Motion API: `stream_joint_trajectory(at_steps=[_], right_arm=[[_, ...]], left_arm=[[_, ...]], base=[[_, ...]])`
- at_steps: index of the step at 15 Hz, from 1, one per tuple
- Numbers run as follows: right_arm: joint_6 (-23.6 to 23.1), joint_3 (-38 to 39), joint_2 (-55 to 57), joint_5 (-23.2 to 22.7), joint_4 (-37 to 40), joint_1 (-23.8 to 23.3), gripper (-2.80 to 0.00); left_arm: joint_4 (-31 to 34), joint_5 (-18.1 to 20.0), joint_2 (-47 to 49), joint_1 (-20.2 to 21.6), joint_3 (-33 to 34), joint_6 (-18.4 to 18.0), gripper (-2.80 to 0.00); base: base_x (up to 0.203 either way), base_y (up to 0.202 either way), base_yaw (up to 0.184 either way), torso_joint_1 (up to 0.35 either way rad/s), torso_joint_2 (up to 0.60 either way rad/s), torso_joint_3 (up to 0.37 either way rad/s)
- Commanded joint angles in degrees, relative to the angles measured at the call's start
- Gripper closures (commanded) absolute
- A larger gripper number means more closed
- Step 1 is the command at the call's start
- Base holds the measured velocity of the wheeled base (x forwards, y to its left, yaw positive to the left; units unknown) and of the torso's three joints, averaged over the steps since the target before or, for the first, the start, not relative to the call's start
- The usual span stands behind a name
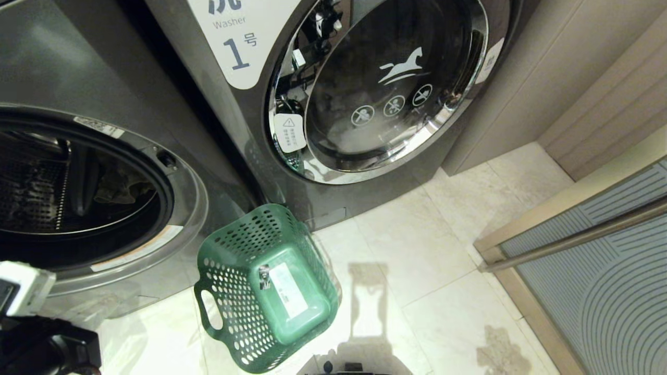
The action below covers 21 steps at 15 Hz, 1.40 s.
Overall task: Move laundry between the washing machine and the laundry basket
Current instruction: Pick a cloth and place it into the basket
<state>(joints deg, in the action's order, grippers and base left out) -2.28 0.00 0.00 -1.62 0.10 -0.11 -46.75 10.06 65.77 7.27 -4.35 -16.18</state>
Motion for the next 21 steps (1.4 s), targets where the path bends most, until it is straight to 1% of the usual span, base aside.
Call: stream_joint_trajectory(at_steps=[1, 10, 13, 17, 18, 19, 20, 21], right_arm=[[-0.02, 0.00, 0.09, -0.05, -0.01, 0.02, 0.00], [-0.01, 0.00, 0.00, -0.05, -0.01, 0.02, 0.00], [0.00, 0.00, 0.00, -0.05, -0.01, 0.02, 0.00], [-0.01, 0.00, 0.05, -0.05, -0.01, 0.02, 0.00], [-0.01, 0.00, 0.00, -0.05, -0.01, 0.02, 0.00], [-0.01, 0.00, 0.00, -0.05, -0.01, 0.02, 0.00], [-0.01, 0.00, 0.00, -0.05, -0.01, 0.02, 0.00], [0.02, 0.00, 0.00, -0.05, -0.01, 0.02, 0.00]], left_arm=[[-0.27, 0.05, 0.06, 0.03, 0.05, -0.17, 0.00], [-0.53, -0.29, -0.99, 0.21, 0.40, -0.08, 0.00], [-0.62, -2.68, -1.22, 0.21, 0.00, 0.10, 0.00], [-1.78, -3.22, -1.26, 1.55, -0.35, 0.64, 0.00], [-1.60, -3.51, -1.28, 2.38, -0.89, 1.72, 0.00], [-0.92, -3.66, -1.18, 3.24, -2.74, 3.79, 0.00], [0.94, -3.74, -0.62, 4.26, -5.30, 5.60, 0.00], [4.71, -3.76, 0.02, 5.76, -8.23, 6.48, 0.00]], base=[[0.000, 0.000, 0.000, 0.007, 0.01, -0.194], [0.000, 0.000, 0.000, 0.003, 0.00, -0.196], [0.000, 0.000, 0.000, 0.001, 0.00, -0.198], [0.000, 0.000, 0.000, 0.004, 0.01, -0.107], [0.000, 0.000, 0.000, 0.000, 0.00, 0.000], [0.000, 0.000, 0.000, 0.000, 0.00, 0.000], [0.000, 0.000, 0.000, 0.000, 0.00, 0.000], [0.000, 0.000, 0.000, 0.000, 0.00, 0.000]])
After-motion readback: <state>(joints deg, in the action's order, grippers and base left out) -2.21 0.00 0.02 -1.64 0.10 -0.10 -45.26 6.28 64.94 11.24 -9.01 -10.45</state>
